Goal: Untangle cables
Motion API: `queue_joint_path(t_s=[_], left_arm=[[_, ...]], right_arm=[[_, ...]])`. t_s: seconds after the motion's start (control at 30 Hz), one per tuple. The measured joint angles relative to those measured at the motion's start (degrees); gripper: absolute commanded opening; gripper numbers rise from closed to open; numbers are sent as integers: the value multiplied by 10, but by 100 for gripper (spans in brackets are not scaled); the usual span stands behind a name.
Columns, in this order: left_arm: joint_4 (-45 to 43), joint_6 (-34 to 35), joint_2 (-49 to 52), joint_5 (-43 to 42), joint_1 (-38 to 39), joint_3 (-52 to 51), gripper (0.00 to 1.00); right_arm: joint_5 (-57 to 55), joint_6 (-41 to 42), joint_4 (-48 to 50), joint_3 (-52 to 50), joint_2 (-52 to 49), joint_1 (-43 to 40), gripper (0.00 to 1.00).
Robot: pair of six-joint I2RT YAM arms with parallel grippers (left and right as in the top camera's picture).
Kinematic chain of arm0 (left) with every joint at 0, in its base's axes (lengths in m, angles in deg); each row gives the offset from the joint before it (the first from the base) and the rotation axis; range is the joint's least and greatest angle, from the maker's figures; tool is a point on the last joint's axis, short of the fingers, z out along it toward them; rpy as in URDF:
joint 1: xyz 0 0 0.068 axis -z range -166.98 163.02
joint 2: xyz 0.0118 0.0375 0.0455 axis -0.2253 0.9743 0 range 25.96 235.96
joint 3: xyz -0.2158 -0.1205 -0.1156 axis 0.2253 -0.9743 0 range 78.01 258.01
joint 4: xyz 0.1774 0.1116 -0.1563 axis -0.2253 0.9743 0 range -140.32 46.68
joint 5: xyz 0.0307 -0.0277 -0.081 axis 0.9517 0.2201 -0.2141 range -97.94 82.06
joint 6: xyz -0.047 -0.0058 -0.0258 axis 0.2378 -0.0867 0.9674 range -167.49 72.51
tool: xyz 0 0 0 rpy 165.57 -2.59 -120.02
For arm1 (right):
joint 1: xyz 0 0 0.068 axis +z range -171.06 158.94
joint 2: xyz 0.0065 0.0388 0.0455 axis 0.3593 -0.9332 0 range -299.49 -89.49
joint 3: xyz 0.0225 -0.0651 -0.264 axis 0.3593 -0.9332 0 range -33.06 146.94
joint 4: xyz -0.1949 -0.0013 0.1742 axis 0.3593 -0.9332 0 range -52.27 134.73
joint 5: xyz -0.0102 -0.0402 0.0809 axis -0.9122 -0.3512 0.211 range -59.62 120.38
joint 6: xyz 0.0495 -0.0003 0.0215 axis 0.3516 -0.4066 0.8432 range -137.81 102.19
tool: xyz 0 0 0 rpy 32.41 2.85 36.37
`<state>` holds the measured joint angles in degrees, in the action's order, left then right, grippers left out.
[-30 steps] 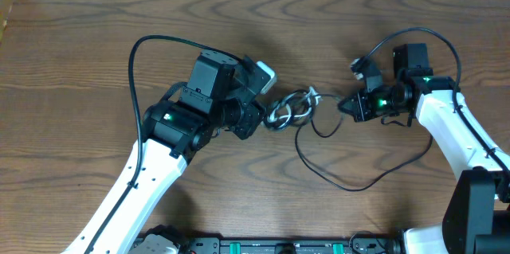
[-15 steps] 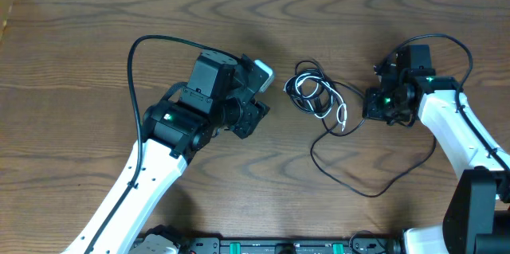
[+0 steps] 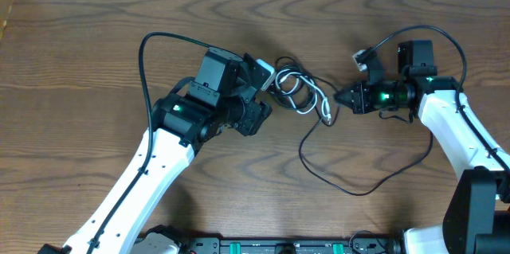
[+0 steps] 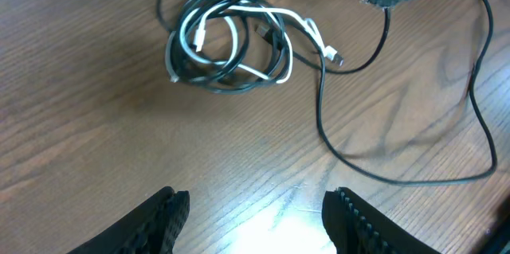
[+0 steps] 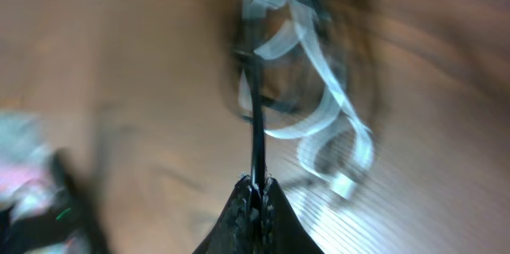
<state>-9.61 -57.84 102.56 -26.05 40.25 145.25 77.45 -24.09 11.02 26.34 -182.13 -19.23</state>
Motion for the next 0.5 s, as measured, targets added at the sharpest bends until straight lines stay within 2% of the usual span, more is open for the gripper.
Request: queue_joint_path(t_s=[0.07,0.17,0.33,0.5], left_arm=[[-2,-7,1,3,0,0,59],[-4,-35,1,12,0,0,59],[-9,-113,9,46,0,0,59],[-18,-170,59,61,0,0,60]], right_arm=[[85,-45,11,0,0,0,1],[154,-81,16,0,4,0,1],[162,-109,-5,0,33,0,1],[143,-144,-57,0,70,0,1]])
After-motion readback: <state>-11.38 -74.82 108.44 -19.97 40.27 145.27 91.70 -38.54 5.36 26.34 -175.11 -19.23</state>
